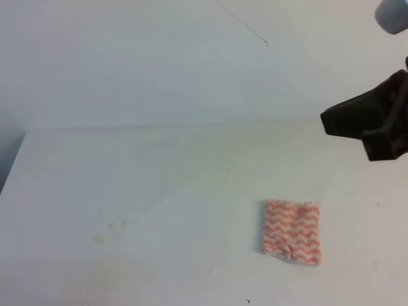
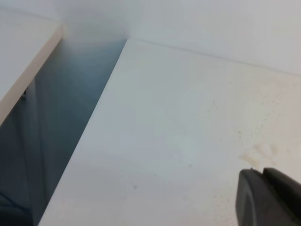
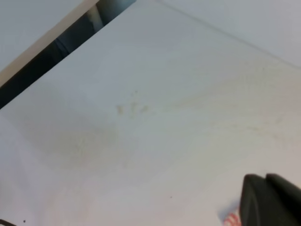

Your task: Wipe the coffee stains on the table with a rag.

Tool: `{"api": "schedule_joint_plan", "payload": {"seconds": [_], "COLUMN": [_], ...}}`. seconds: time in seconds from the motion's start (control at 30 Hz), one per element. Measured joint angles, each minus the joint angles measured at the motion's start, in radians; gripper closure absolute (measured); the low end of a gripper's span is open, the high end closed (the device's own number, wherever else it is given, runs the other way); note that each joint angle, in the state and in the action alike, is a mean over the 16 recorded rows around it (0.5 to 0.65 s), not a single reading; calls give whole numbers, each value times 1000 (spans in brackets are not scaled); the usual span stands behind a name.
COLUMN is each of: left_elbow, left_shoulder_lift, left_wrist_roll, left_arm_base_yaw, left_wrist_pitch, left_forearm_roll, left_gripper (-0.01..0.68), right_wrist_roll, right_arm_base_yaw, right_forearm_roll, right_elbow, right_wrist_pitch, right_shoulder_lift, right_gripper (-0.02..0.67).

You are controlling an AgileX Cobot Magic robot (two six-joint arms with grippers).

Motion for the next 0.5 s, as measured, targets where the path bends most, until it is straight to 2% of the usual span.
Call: {"api": "schedule_joint_plan", "payload": {"seconds": [0.3, 0.5], "left_elbow": [0, 0], "left_shoulder_lift": [0, 0], "left_wrist_roll": [0, 0], "left_arm_base_yaw": [0, 0], "left_wrist_pitch": [0, 0], "left_forearm_roll": [0, 0], "left_gripper": [674, 674], "right_wrist_roll": [-16, -38], "right_arm_base_yaw": [-115, -240], "right_forearm_roll": [-12, -42], "right_elbow": [26, 148], "right_wrist_pitch": [-6, -109], "right_shoulder_lift": [-224, -485], "right_gripper": [651, 651]}}
